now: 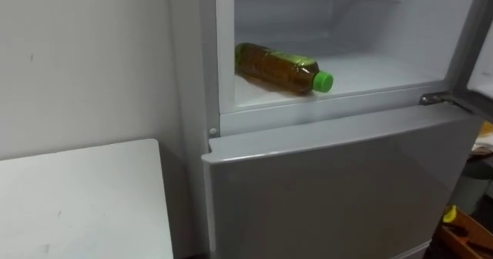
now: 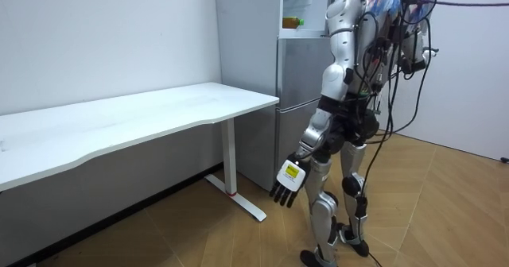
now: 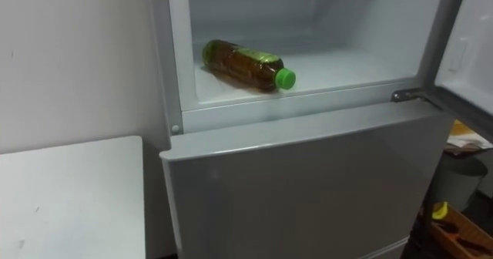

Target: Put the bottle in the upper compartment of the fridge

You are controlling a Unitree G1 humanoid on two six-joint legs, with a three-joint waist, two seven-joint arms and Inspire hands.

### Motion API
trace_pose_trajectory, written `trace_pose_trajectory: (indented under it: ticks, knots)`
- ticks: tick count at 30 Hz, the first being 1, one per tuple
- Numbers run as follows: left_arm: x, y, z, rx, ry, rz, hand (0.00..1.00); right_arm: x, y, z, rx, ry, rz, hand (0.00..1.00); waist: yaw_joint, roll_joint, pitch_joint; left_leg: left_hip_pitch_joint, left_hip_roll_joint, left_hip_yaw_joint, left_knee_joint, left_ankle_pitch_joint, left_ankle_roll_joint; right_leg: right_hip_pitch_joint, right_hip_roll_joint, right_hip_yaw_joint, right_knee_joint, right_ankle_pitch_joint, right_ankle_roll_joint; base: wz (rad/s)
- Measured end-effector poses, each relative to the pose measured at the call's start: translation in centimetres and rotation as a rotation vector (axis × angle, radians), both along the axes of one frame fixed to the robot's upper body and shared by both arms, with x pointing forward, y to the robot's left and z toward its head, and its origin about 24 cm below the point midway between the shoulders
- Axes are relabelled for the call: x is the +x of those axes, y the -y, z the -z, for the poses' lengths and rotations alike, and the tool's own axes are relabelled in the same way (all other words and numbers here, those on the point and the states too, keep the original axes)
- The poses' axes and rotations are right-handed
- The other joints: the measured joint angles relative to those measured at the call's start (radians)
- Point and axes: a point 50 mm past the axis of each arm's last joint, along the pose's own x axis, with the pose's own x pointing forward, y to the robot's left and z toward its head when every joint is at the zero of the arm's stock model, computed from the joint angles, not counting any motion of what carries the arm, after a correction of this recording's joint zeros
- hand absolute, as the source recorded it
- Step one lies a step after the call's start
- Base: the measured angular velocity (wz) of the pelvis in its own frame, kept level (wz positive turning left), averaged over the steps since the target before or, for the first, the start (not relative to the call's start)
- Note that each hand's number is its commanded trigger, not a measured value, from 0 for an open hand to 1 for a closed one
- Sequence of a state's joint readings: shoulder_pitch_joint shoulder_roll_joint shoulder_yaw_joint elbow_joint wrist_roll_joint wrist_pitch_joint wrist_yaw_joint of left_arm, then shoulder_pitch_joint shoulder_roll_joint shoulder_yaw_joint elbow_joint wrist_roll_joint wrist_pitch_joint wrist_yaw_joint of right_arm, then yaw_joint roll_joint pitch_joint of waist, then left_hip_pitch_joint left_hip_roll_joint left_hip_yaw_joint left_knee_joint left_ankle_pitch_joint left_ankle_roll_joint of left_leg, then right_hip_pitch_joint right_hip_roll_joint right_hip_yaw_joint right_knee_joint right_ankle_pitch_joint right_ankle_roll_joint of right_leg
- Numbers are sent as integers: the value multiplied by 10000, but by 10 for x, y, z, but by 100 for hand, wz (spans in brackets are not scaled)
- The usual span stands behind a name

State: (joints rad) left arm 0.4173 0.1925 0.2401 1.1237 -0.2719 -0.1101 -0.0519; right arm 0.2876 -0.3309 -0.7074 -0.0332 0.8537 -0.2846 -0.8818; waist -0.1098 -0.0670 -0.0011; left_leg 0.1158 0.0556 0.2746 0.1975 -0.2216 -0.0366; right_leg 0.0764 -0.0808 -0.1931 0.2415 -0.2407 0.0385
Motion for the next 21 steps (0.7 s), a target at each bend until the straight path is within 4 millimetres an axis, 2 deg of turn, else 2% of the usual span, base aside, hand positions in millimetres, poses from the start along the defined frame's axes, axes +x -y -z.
trace_pose_trajectory:
  ticks: [4, 12, 21]
  knots:
    - [-2, 0, 0, -4, -70, 86, 0, 7, -4, -21, -828, 569, -234, 0, 16, -90, 1, -57, 2, 1, 6, 0, 0, -104, -6, 22, 94, -24, -6, 0]
    - [-3, 2, 0, -68, -240, 420, 0, 7, -7, -29, -1480, 244, -80, 0, -31, -59, 11, -418, -2, 8, 66, -1, 2, -566, -46, 34, 370, -99, -29, 0]
    - [-7, 3, 1, -247, -333, 411, 0, 15, -15, -45, -1914, 890, -747, 0, 59, -54, 10, -378, -2, 41, 61, 0, 1, -543, -47, 35, 353, -100, -32, 0]
